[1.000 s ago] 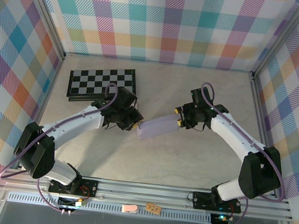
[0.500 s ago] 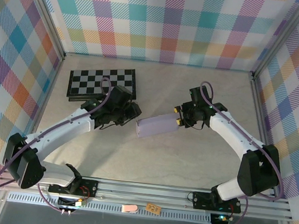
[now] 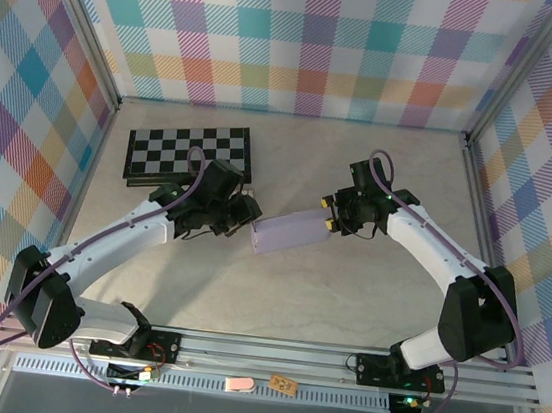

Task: Fold the paper box

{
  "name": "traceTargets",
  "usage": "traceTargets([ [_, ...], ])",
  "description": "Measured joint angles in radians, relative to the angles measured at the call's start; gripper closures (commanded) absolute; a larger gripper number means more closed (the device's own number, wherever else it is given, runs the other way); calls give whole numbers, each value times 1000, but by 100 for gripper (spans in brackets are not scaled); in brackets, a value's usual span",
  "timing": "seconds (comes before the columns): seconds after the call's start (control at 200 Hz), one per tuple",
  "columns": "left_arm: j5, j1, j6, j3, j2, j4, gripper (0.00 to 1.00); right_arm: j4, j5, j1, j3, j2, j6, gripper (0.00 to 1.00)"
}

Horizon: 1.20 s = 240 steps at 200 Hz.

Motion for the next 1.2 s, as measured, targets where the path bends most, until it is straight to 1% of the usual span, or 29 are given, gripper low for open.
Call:
traceTargets([
  [0.12,14,-6,1,-40,0,6,65,0,0,1,2,2,0,62],
  [0.305,16,-14,6,-58,-2,37,70,1,0,1,2,3,0,63],
  [0.515,6,-27,47,-74,-1,61,76,1,0,1,7,8,0,64],
  [0.635,4,-32,62,-87,-1,81,78,1,0,1,7,8,0,64],
  [0.76,-13,-35,65,-83,-7,73,75,1,0,1,7,8,-1,64],
  [0.84,-27,-38,64,-59,-8,33,72,1,0,1,7,8,-1,64],
  [0.92,-37,-38,49,-16,-8,-6,65,1,0,1,7,8,-1,64],
  [0.955,-40,-38,39,3,-8,-14,63,1,0,1,7,8,-1,65],
  [1.075,-38,-31,-4,51,-2,-33,61,2,0,1,7,8,-1,65],
  [1.2,-24,-16,-48,55,29,-35,61,1,0,1,7,8,-1,65],
])
